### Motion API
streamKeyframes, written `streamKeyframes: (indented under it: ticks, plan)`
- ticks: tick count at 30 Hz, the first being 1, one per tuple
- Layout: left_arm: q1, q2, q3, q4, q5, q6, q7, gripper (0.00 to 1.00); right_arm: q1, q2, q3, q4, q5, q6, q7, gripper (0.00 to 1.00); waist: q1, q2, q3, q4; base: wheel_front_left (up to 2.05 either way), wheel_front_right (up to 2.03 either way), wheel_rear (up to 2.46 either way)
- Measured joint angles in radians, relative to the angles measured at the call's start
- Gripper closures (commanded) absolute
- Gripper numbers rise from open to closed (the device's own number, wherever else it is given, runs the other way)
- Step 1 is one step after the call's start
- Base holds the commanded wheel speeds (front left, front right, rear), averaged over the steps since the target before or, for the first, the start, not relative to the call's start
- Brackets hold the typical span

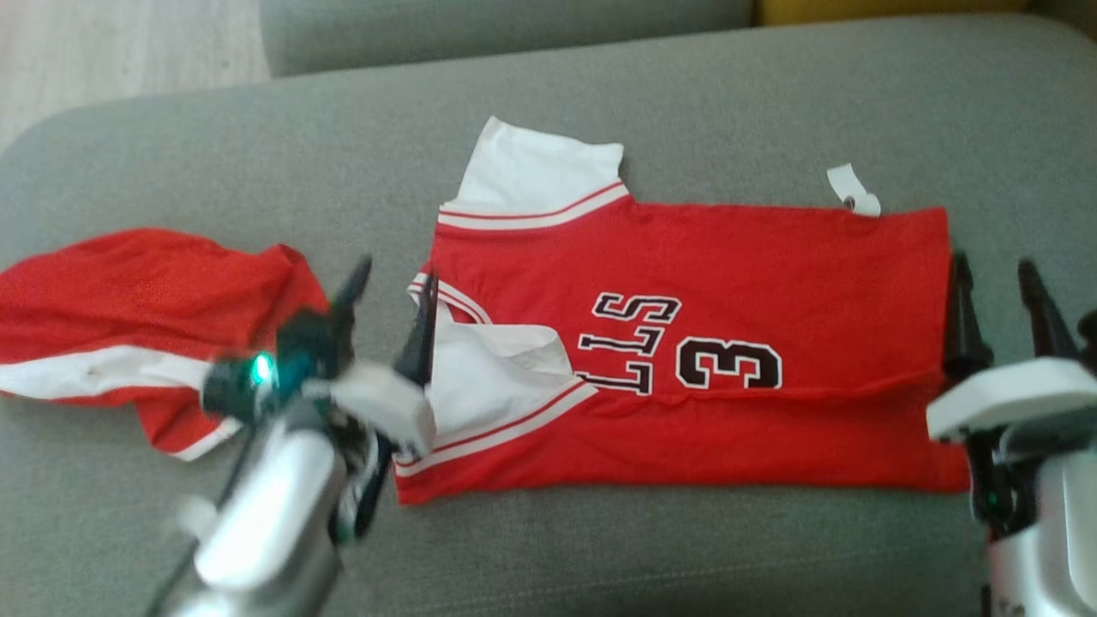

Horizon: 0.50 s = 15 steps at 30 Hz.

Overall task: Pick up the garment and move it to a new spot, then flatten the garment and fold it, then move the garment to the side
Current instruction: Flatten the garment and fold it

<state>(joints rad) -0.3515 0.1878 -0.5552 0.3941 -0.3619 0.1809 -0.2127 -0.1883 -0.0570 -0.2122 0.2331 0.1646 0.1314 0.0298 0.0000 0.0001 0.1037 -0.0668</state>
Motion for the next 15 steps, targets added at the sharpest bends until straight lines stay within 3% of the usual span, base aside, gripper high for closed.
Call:
streamKeyframes:
  ticks: [5,7,11,15]
  plan:
    - [-0.179,0.033,-0.011,-0.004,0.019,-0.074,0.067,0.0,-0.085,-0.011,0.03,-0.006,-0.012,0.0,-0.028,0.0,0.0,0.0,0.055,-0.015,0.0,0.0,0.0]
    - [-0.332,0.05,-0.024,0.031,0.035,-0.141,0.144,0.0,-0.15,-0.014,0.056,-0.006,-0.016,0.0,-0.033,0.0,0.0,0.0,0.096,-0.03,0.0,0.0,0.0]
    - [-0.51,0.07,-0.046,0.135,0.037,-0.244,0.243,0.0,-0.23,-0.015,0.1,-0.005,-0.017,0.0,-0.038,0.0,0.0,0.0,0.153,-0.059,0.0,0.0,0.0]
    - [-0.632,0.086,-0.085,0.263,0.025,-0.298,0.339,0.0,-0.29,-0.014,0.143,-0.005,-0.016,0.0,-0.04,0.0,0.0001,-0.0001,0.204,-0.097,0.0,0.0,0.0]
